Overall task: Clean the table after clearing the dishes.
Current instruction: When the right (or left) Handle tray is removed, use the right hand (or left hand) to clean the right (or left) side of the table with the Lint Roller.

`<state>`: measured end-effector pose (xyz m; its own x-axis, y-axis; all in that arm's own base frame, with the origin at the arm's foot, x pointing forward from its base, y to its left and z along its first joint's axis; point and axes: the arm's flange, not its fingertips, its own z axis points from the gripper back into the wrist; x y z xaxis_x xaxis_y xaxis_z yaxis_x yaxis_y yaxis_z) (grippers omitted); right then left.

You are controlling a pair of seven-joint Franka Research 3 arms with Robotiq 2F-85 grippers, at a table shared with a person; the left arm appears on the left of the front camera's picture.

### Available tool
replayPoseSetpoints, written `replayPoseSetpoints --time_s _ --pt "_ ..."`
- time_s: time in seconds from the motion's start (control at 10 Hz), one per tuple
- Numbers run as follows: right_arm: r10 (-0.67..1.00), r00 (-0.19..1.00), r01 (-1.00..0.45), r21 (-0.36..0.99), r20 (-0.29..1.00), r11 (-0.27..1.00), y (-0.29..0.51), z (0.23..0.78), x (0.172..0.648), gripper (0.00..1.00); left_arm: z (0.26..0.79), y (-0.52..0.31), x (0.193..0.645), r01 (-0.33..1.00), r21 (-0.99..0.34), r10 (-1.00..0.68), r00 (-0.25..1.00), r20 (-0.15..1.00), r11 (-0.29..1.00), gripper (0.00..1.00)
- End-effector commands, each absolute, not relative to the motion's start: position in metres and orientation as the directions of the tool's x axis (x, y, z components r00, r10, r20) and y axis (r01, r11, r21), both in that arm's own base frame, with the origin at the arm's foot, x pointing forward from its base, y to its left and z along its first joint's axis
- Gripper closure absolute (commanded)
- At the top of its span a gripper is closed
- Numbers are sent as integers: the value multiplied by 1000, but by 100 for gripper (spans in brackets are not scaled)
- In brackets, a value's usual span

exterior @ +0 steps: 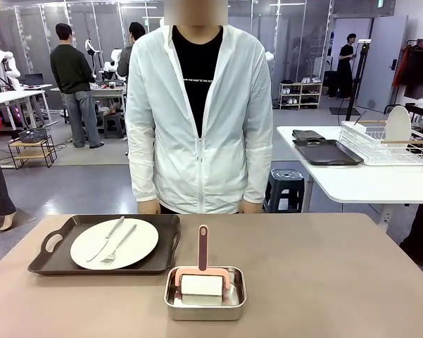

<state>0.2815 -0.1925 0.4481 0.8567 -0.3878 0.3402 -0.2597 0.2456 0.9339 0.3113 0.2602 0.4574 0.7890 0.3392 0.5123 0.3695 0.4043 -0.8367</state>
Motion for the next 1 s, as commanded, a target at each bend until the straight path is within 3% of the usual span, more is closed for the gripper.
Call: replayPoseSetpoints --time_s 0.0,0.9 --pt "-362 865 -269 930 347 249 -194 455 292 0 460 262 309 378 -835 344 782 519 401 0" --pt "-362 865 -269 930 347 249 -194 455 292 0 460 262 309 378 -835 344 782 519 401 0"
